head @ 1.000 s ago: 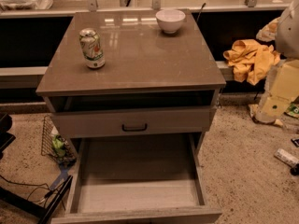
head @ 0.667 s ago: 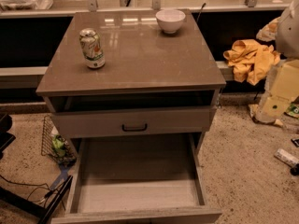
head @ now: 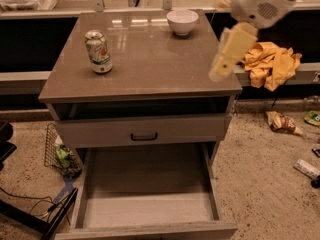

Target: Place 7up can into middle drawer

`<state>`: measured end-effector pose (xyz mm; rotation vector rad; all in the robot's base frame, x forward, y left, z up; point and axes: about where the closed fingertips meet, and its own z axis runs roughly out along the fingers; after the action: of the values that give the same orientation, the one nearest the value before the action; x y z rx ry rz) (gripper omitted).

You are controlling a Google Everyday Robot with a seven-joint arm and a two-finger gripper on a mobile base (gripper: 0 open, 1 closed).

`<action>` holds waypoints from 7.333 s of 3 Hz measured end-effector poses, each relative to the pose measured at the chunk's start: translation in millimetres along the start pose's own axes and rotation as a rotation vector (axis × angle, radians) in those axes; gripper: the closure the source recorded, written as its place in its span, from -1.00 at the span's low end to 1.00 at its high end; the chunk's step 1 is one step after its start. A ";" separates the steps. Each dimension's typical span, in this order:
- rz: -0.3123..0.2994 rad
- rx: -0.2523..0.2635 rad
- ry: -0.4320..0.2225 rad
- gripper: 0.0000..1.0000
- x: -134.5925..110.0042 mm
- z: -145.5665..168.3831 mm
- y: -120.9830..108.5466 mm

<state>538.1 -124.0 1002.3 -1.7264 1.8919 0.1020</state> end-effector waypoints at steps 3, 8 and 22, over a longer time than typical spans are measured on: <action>0.069 -0.144 -0.807 -1.00 -144.9 163.7 -79.5; 0.141 -0.256 -0.962 -0.66 -211.7 274.9 -139.5; 0.763 -0.004 -0.761 1.00 87.4 240.2 106.0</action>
Offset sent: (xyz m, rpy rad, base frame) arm 0.1600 0.2061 -0.0463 1.0150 0.0287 0.3526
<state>523.7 -83.2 729.0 -0.6912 1.7967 0.9044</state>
